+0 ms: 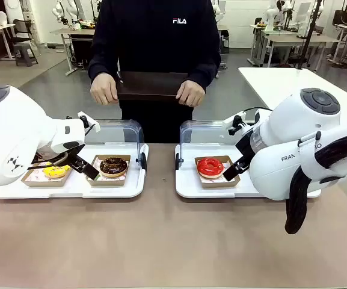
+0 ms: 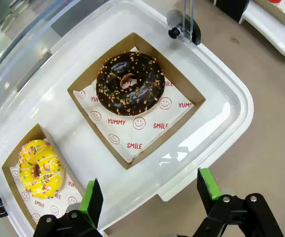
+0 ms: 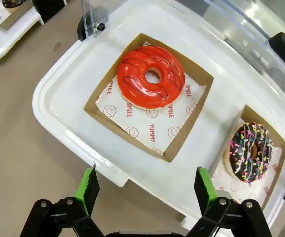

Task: Provide the desired donut to the person.
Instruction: Pick up and lift the Paper togo box containing the Donut pointed at by the person.

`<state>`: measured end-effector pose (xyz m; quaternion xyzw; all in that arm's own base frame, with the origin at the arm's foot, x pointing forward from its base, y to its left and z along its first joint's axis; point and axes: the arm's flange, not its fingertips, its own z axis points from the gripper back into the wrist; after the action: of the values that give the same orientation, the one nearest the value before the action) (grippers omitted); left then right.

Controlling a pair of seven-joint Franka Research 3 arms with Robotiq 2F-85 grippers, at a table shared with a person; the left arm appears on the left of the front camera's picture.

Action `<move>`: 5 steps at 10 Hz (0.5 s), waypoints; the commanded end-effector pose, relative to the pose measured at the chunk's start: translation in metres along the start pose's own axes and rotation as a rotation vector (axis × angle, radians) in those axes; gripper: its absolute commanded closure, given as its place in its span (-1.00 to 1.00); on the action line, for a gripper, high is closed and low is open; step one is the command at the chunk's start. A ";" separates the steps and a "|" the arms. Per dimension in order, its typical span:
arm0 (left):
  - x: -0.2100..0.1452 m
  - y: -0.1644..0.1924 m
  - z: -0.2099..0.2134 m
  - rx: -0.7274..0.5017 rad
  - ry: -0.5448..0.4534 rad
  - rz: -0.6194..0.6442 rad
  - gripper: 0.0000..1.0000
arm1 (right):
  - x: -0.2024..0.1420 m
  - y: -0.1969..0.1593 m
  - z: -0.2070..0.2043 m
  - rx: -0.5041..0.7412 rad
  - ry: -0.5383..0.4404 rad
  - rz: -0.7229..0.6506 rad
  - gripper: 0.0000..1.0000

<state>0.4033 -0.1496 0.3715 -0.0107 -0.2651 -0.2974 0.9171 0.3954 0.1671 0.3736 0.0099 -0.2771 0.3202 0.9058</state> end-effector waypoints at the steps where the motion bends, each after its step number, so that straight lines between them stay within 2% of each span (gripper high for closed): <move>1: 0.000 0.000 0.000 0.000 0.000 0.000 -1.00 | 0.000 0.000 0.000 0.000 0.000 0.000 -1.00; 5: 0.000 0.000 0.000 0.000 0.000 0.000 -1.00 | 0.000 0.000 0.000 0.000 0.000 0.000 -1.00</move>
<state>0.4033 -0.1497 0.3715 -0.0107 -0.2651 -0.2975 0.9171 0.3954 0.1672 0.3736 0.0097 -0.2771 0.3204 0.9058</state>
